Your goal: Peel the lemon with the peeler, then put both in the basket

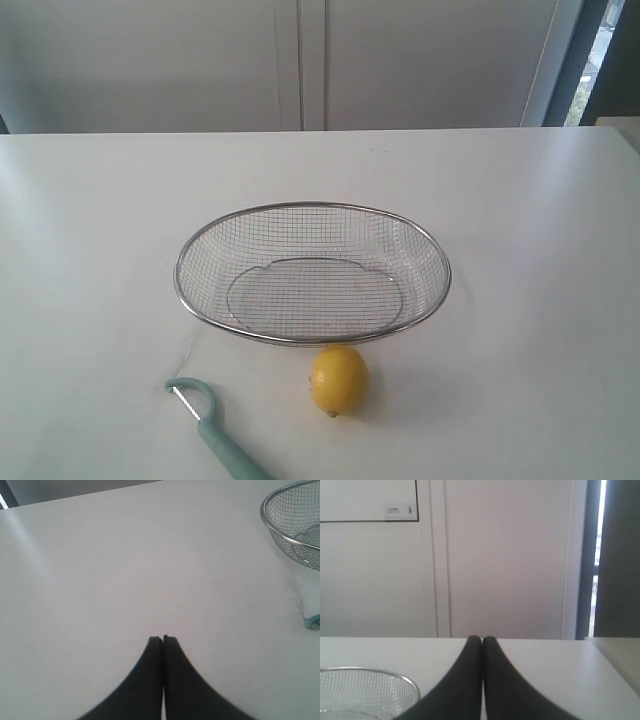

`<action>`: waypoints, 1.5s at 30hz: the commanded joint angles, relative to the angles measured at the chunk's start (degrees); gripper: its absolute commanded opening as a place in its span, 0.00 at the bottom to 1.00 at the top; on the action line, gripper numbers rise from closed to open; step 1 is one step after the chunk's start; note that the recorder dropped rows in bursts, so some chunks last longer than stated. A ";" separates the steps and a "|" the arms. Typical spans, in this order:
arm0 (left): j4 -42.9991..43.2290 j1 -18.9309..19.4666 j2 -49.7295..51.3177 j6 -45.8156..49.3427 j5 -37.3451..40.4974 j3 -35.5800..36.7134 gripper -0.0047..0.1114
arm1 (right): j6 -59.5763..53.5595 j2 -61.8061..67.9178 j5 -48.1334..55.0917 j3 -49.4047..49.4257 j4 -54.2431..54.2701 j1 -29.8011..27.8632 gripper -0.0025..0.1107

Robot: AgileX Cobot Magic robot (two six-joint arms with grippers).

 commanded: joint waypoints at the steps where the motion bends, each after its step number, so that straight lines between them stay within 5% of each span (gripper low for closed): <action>1: 0.04 0.09 -0.23 -0.40 0.18 0.17 0.04 | -0.02 -0.26 -4.88 0.28 -0.14 0.12 0.02; 19: 0.04 0.09 -0.23 -0.40 0.18 0.17 0.04 | -0.02 -0.26 -4.99 0.28 -0.14 0.12 0.02; 29: 0.04 0.09 -0.23 -0.40 0.18 0.17 0.04 | -0.02 -0.26 -18.90 0.28 -0.14 0.12 0.02; 45: 0.04 0.09 -0.23 -0.40 0.18 0.17 0.04 | -0.02 -0.26 -23.02 0.28 1.10 0.12 0.02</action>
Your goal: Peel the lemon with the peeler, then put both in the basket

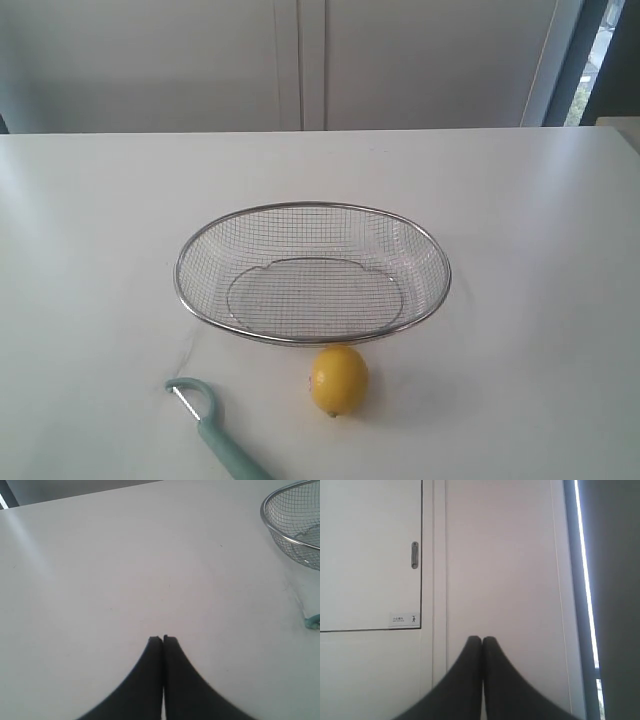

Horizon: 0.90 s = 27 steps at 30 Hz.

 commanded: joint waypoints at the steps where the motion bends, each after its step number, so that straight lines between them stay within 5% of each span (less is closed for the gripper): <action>1: 0.04 0.09 -0.23 -0.40 0.18 0.17 0.04 | -0.02 -0.26 -1.18 0.28 0.29 0.12 0.02; 27: 0.04 0.09 -0.23 -0.40 0.18 0.17 0.04 | -0.13 3.76 -9.96 -4.31 0.13 0.12 0.02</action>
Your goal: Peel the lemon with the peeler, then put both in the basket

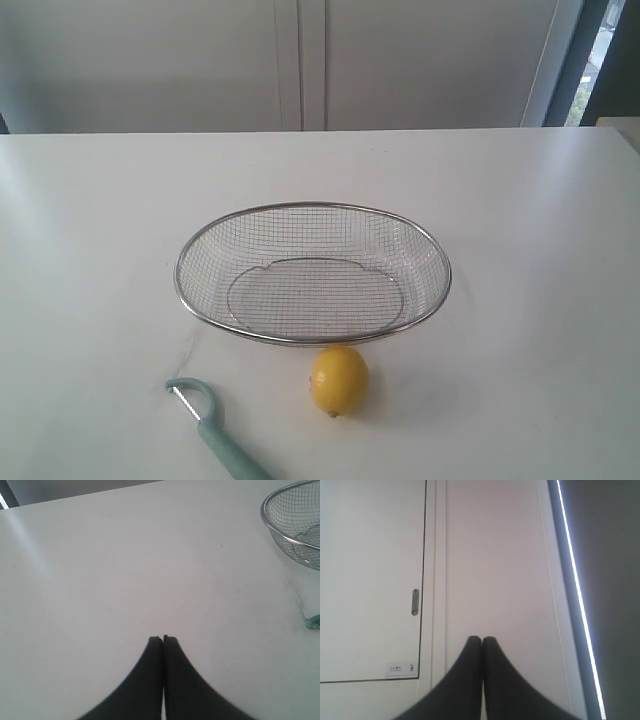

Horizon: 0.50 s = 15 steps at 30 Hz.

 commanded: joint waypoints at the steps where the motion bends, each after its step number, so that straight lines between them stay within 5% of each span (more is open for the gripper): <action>1: 0.04 0.09 -0.23 -0.40 0.18 0.17 0.04 | -0.13 5.31 -1.07 -4.37 -0.10 0.12 0.02; 9: 0.04 0.09 -0.23 -0.40 0.18 0.17 0.04 | 9.62 19.90 3.99 -11.88 -0.10 0.12 0.02; 15: 0.04 0.09 -0.23 -0.40 0.18 0.17 0.04 | 10.54 29.99 22.18 -19.40 -0.10 0.12 0.02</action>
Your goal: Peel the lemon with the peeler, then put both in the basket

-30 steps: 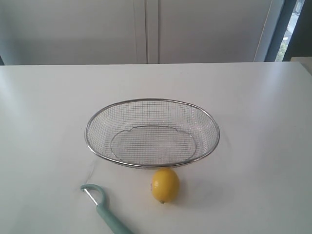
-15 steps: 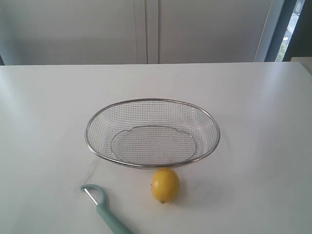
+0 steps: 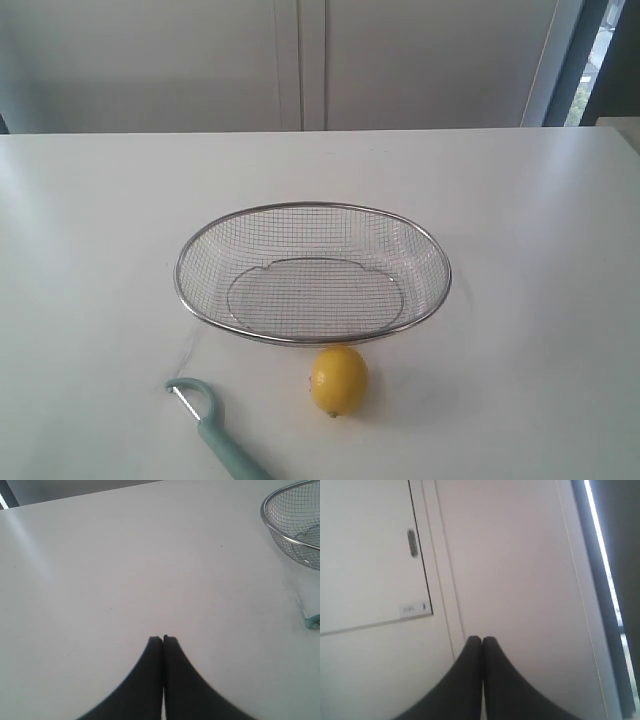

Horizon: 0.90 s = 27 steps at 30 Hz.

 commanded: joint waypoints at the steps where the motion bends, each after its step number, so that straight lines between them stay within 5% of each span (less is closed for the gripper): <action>1: 0.04 0.09 -0.23 -0.40 0.18 0.17 0.04 | 0.99 7.74 16.55 -6.37 -0.10 0.12 0.02; 12: 0.04 0.09 -0.23 -0.40 0.18 0.17 0.04 | 0.00 25.61 54.72 -22.69 -0.10 0.69 0.02; 27: 0.04 0.09 -0.23 -0.40 0.18 0.17 0.04 | -7.28 38.49 60.28 -32.26 5.90 14.60 0.02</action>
